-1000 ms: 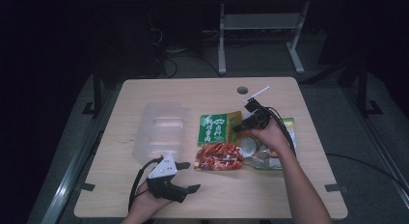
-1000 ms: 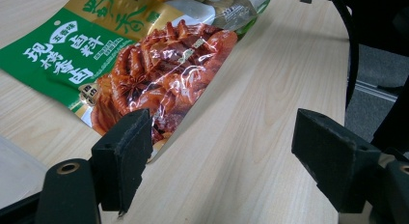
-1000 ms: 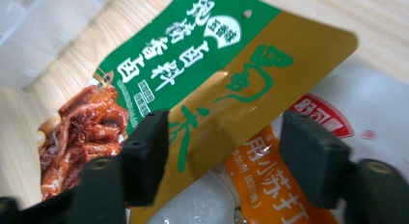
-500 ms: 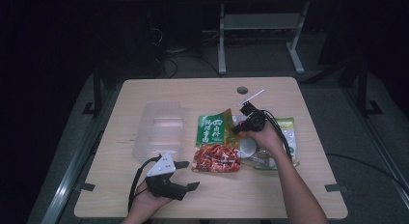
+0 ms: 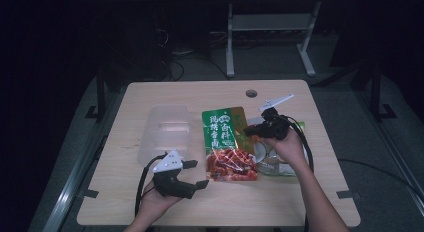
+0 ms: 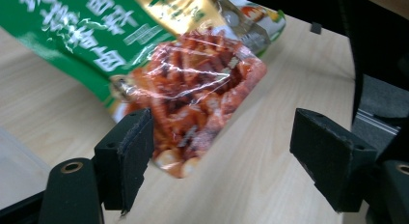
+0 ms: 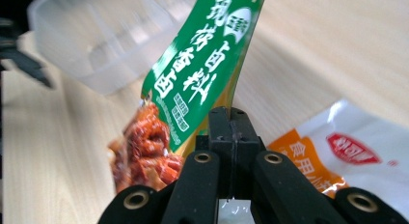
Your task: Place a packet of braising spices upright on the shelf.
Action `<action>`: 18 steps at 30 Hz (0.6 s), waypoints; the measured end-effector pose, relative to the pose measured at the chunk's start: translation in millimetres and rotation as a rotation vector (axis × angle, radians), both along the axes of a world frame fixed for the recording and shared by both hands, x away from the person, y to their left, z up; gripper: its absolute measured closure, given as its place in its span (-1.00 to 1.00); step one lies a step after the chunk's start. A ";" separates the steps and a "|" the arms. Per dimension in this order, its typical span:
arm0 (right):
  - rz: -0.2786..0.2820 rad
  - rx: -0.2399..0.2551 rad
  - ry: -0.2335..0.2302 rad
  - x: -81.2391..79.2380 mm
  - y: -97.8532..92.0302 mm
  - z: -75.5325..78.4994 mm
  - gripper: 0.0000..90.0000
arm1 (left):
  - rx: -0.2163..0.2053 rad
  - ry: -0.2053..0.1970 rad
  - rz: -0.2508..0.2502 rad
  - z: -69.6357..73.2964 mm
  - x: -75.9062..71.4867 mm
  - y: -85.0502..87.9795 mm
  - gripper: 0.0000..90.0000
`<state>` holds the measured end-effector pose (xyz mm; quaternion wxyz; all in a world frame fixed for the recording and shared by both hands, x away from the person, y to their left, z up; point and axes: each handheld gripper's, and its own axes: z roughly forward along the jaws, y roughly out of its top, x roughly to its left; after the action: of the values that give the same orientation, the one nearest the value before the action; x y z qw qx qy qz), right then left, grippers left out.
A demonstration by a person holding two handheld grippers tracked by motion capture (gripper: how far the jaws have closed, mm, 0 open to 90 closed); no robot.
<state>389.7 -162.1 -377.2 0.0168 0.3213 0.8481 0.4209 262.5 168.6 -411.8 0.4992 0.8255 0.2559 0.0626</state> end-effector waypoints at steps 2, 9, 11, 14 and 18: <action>0.014 0.024 -0.053 -8.4 -3.7 6.6 1.00 | -0.004 -0.007 0.020 2.3 4.8 -4.8 -0.48; 0.060 0.073 -0.136 -33.8 -17.7 17.6 1.00 | 0.011 0.041 0.090 -4.0 25.9 -27.7 -0.52; 0.070 0.089 -0.167 -40.1 -21.2 19.8 1.00 | 0.013 0.048 0.103 -7.0 30.8 -34.1 -0.52; 0.084 0.101 -0.192 -47.6 -25.0 20.5 1.00 | 0.017 0.078 0.133 -10.8 40.3 -39.7 -0.52; 0.094 0.142 -0.195 -53.1 -31.8 15.6 1.00 | -0.005 0.152 0.136 -16.4 54.7 -46.5 -0.45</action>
<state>336.5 -194.0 -361.6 0.0567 0.2391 0.8247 0.5094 317.2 122.2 -428.2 0.4750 0.8074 0.3484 0.0330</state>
